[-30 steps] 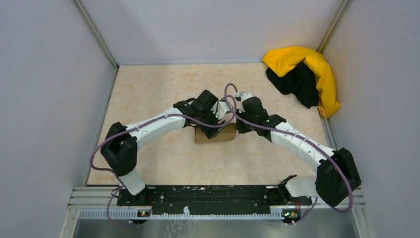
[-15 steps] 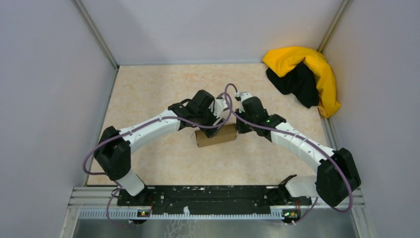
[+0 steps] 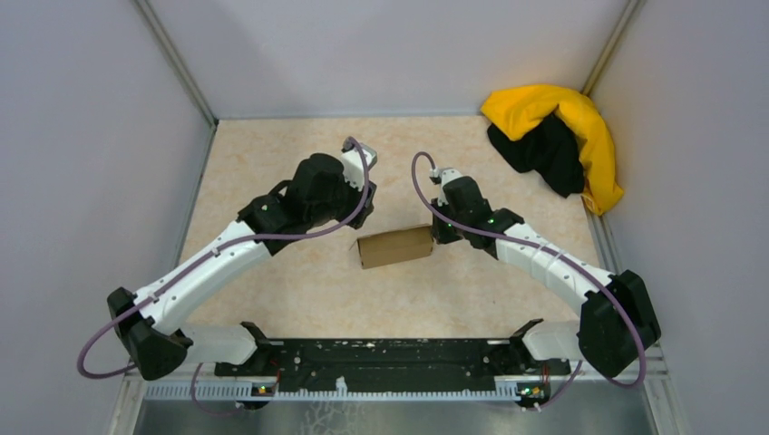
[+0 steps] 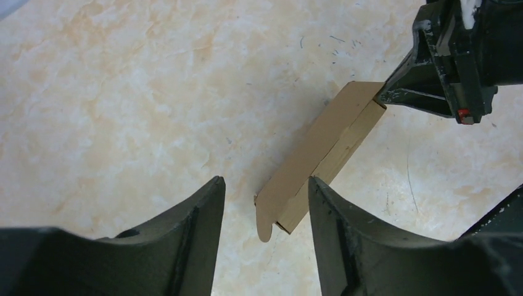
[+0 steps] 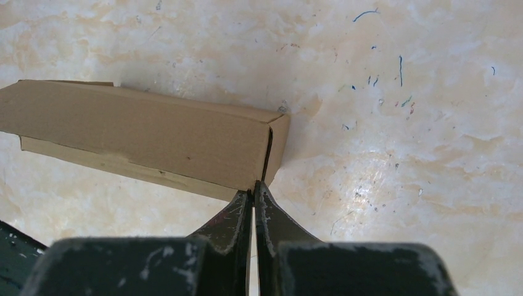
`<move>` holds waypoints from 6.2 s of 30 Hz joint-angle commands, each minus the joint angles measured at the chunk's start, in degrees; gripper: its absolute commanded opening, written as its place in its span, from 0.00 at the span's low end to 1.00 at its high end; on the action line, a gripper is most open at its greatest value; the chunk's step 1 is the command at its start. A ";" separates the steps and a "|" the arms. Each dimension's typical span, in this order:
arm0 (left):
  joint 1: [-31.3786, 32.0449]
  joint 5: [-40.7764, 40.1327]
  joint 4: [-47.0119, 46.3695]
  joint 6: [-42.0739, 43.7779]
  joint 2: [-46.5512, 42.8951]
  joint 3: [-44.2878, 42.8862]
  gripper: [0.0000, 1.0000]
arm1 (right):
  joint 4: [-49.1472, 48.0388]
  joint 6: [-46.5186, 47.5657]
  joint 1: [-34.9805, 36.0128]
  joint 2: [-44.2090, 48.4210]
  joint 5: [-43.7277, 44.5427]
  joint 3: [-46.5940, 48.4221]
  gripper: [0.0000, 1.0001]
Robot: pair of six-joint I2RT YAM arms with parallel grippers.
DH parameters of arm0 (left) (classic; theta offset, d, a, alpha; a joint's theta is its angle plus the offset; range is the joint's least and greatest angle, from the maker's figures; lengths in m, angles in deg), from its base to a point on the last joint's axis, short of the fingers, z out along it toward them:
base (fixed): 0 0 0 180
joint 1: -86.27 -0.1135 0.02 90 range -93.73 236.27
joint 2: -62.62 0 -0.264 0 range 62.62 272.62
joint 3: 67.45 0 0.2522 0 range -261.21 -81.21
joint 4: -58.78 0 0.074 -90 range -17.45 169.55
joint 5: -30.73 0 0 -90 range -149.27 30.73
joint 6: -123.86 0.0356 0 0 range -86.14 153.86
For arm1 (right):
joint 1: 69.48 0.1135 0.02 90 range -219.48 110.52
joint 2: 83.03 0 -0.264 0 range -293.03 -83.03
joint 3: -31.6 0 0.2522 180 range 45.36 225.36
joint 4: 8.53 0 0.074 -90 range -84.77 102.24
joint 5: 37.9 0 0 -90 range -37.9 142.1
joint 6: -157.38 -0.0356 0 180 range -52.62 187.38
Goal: Fold the paper box
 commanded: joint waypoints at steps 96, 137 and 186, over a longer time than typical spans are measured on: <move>7.64 -20.72 -15.40 -13.87 -3.66 27.62 0.21 | -0.95 -1.69 0.58 1.03 0.67 0.04 0.00; 6.55 -21.58 -9.52 -17.00 6.74 16.21 0.06 | 0.20 -1.31 1.11 1.88 2.05 0.31 0.00; 2.73 -14.23 -6.38 -18.31 12.07 10.07 0.06 | 2.69 -2.58 1.64 10.33 7.68 -0.58 0.36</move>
